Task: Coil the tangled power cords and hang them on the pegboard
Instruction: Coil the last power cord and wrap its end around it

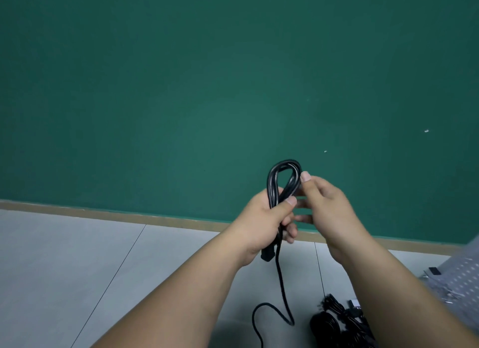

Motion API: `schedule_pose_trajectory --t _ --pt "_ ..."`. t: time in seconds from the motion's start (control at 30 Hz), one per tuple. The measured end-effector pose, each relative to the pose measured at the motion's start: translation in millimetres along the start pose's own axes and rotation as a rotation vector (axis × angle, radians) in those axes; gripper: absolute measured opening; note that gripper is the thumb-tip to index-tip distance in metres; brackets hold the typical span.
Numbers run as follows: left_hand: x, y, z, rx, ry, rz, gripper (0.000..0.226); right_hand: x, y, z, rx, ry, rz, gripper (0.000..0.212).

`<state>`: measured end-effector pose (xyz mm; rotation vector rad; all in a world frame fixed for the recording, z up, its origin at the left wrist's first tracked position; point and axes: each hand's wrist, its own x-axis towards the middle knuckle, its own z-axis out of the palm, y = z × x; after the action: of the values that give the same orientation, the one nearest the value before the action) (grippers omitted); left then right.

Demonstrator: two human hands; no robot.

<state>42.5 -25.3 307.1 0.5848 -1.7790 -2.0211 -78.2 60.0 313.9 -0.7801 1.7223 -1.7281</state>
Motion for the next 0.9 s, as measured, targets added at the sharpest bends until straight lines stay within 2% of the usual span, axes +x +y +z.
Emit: schedule_pose_trajectory --t 0.1,0.2,0.33,0.43,0.5,0.57,0.63,0.7,0.8,0.9 --pt "4.6 3.7 -0.1 -0.143 0.119 0.051 0.015 -11.4 -0.3 9.0 -0.069 -0.213 0.155 0.054" --pt "8.0 8.3 -7.2 -0.217 0.256 0.069 0.019 -13.2 4.7 12.2 -0.193 -0.324 0.200 0.056" --pt "10.5 12.1 -14.6 -0.230 0.413 0.059 0.016 -9.0 4.4 14.4 -0.239 -0.437 0.160 0.047" --pt "16.9 12.5 -20.7 -0.228 0.535 0.111 0.017 -6.1 6.3 10.5 -0.330 -0.432 0.107 0.037" --pt "22.8 12.6 -35.8 -0.172 0.642 0.166 0.017 -2.8 9.9 2.4 -0.488 -0.424 0.049 0.024" --pt "26.6 10.0 -59.3 0.003 0.742 0.181 0.016 -0.5 11.2 -7.8 -0.623 -0.434 -0.027 0.014" --pt "25.6 7.7 -79.7 0.219 0.779 0.153 0.015 1.0 9.8 -16.2 -0.647 -0.426 -0.107 0.009" --pt "21.3 7.9 -86.5 0.359 0.680 0.113 0.018 0.5 5.7 -21.1 -0.609 -0.353 -0.207 0.007" --pt "15.2 5.6 -74.3 0.495 0.341 0.013 0.030 -1.1 -0.5 -21.4 -0.626 -0.156 -0.411 0.009" --pt "8.0 -0.4 -53.7 0.445 0.045 -0.072 0.040 -0.7 -5.3 -19.0 -0.659 -0.024 -0.548 0.016"
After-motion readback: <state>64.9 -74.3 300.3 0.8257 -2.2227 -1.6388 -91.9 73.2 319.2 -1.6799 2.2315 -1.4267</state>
